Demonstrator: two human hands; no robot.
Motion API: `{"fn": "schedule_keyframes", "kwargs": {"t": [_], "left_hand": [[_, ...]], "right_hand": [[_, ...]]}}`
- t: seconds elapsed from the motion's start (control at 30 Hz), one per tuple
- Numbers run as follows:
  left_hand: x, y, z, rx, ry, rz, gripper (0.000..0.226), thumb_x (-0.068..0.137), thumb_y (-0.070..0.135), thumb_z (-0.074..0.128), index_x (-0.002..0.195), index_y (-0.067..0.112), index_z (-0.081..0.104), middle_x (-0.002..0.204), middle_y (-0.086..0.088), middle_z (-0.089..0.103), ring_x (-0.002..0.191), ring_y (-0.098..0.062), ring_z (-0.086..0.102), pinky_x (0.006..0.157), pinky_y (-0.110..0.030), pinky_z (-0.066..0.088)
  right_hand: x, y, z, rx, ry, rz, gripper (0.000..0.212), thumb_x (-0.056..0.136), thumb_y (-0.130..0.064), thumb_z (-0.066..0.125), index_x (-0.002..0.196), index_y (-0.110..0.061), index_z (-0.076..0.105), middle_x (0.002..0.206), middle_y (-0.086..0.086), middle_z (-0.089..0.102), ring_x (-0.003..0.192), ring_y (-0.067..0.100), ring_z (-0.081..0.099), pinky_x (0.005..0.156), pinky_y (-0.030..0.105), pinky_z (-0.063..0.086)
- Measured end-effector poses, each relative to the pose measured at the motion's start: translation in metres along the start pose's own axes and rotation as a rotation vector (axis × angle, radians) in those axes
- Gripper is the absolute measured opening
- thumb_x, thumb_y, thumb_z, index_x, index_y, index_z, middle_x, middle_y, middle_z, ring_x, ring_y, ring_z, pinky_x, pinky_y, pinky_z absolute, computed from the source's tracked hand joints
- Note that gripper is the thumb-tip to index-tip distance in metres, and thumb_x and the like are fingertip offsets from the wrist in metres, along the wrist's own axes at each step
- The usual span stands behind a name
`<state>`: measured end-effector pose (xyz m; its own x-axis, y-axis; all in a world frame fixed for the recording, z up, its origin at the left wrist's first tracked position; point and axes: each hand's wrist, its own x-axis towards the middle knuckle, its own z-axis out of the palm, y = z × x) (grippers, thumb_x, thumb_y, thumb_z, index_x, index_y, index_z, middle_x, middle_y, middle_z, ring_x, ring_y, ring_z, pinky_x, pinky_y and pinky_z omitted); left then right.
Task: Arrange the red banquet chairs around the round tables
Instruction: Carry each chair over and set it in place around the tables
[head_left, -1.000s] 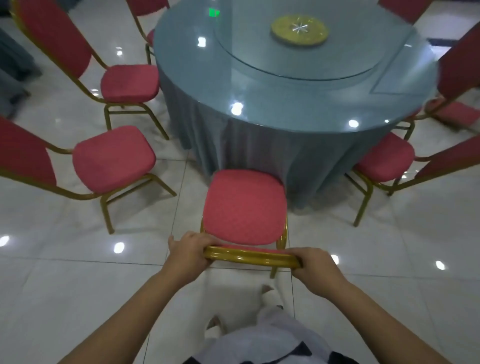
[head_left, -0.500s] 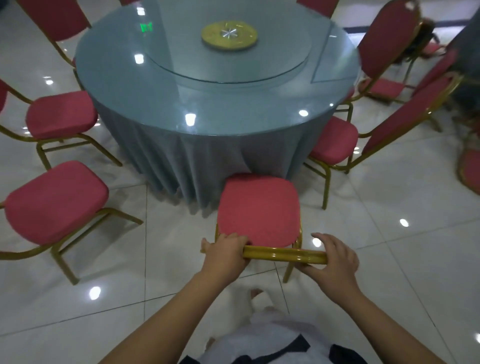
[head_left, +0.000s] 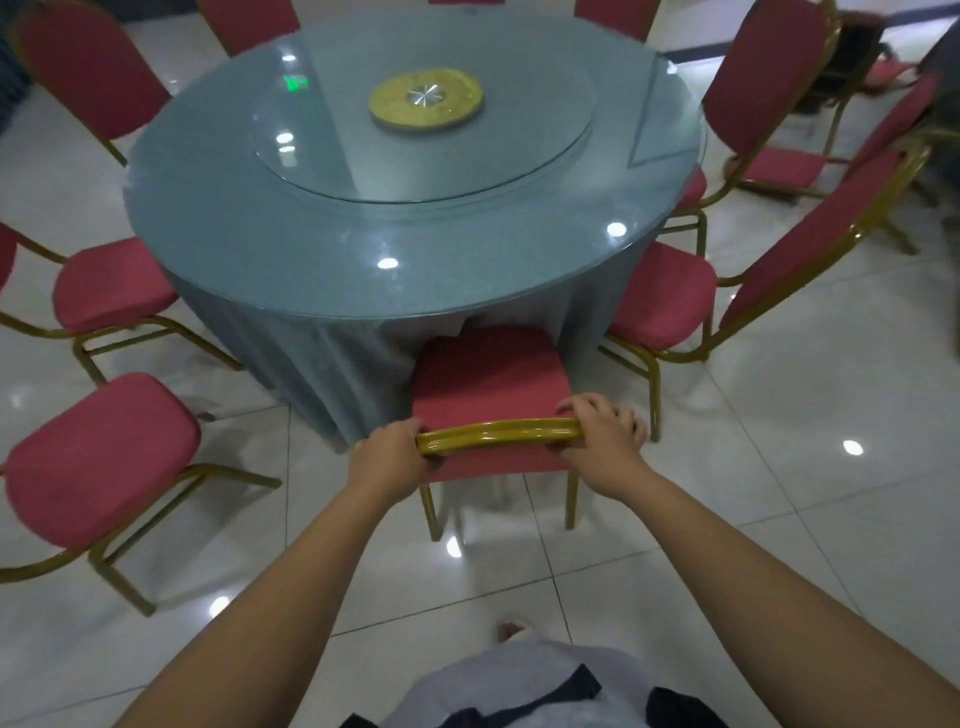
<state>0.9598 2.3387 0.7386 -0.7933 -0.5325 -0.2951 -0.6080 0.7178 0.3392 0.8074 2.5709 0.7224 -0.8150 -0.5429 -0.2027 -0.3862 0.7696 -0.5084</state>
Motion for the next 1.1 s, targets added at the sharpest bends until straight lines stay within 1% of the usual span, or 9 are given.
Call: {"fn": "schedule_keyframes", "kwargs": {"t": [0.17,0.27,0.47,0.57,0.67,0.77,0.83,0.93,1.1], "left_hand": [[0.015,0.006,0.001,-0.079,0.053,-0.063,0.018,0.073,0.045,0.072,0.082,0.038,0.058,0.078,0.013,0.066,0.079,-0.017,0.064,0.077,-0.045,0.055],[0.022,0.008,-0.001,-0.129,0.025,-0.069,0.018,0.072,0.04,0.074,0.078,0.04,0.058,0.077,0.014,0.065,0.077,-0.014,0.064,0.071,-0.042,0.058],[0.034,0.005,-0.016,-0.089,-0.084,0.001,0.024,0.074,0.015,0.072,0.074,0.035,0.058,0.072,0.01,0.064,0.071,-0.014,0.063,0.071,-0.038,0.057],[0.026,-0.002,-0.017,-0.253,-0.099,0.009,0.037,0.076,0.014,0.075,0.105,0.034,0.063,0.098,0.006,0.065,0.093,-0.017,0.063,0.083,-0.035,0.054],[-0.004,-0.023,-0.014,-0.338,-0.008,-0.045,0.072,0.079,0.025,0.077,0.143,0.029,0.043,0.137,0.001,0.045,0.125,-0.017,0.044,0.105,-0.031,0.04],[-0.049,-0.063,-0.01,-0.261,0.061,-0.177,0.08,0.083,0.036,0.073,0.15,0.032,0.029,0.156,-0.002,0.027,0.143,-0.022,0.023,0.117,-0.041,0.025],[-0.08,-0.095,-0.012,-0.243,0.051,-0.274,0.083,0.085,0.04,0.07,0.153,0.032,0.022,0.159,-0.003,0.02,0.147,-0.023,0.017,0.119,-0.042,0.022],[-0.119,-0.149,-0.021,-0.345,0.071,-0.376,0.085,0.086,0.039,0.07,0.153,0.032,0.018,0.159,0.001,0.021,0.146,-0.021,0.018,0.119,-0.042,0.023],[-0.167,-0.251,-0.041,-0.543,0.181,-0.529,0.084,0.087,0.036,0.071,0.152,0.036,0.019,0.158,0.005,0.024,0.143,-0.019,0.024,0.115,-0.04,0.027]], "right_hand": [[0.02,0.005,-0.003,-0.028,0.005,-0.056,0.036,0.081,-0.044,0.067,0.109,-0.047,0.045,0.134,-0.011,0.042,0.118,0.026,0.035,0.105,0.048,0.023],[0.028,0.004,-0.01,-0.006,-0.03,-0.056,0.037,0.078,-0.047,0.066,0.106,-0.05,0.042,0.133,-0.012,0.042,0.116,0.025,0.036,0.102,0.046,0.023],[0.031,-0.008,-0.019,-0.028,-0.1,-0.017,0.059,0.073,-0.053,0.07,0.124,-0.048,0.04,0.14,-0.007,0.038,0.124,0.027,0.034,0.108,0.05,0.022],[0.02,-0.018,-0.028,-0.102,-0.167,0.024,0.081,0.074,-0.067,0.065,0.143,-0.041,0.03,0.153,-0.001,0.028,0.14,0.029,0.023,0.113,0.052,0.019],[-0.001,-0.046,-0.032,-0.113,-0.092,-0.137,0.074,0.079,-0.071,0.056,0.143,-0.037,0.038,0.152,-0.003,0.033,0.143,0.024,0.022,0.115,0.05,0.019],[-0.023,-0.098,-0.02,-0.014,-0.085,-0.358,0.061,0.086,-0.061,0.057,0.139,-0.033,0.047,0.148,-0.007,0.04,0.142,0.021,0.027,0.118,0.051,0.013],[-0.039,-0.135,-0.002,0.074,-0.167,-0.442,0.059,0.086,-0.057,0.056,0.139,-0.032,0.048,0.151,-0.007,0.037,0.145,0.019,0.023,0.121,0.048,0.01],[-0.056,-0.19,0.04,0.168,-0.403,-0.5,0.057,0.089,-0.048,0.063,0.141,-0.036,0.045,0.157,-0.009,0.029,0.147,0.013,0.017,0.12,0.037,0.016],[-0.067,-0.286,0.12,0.015,-0.616,-0.579,0.063,0.092,-0.048,0.06,0.148,-0.035,0.034,0.161,-0.008,0.02,0.148,0.01,0.012,0.12,0.033,0.017]]}}
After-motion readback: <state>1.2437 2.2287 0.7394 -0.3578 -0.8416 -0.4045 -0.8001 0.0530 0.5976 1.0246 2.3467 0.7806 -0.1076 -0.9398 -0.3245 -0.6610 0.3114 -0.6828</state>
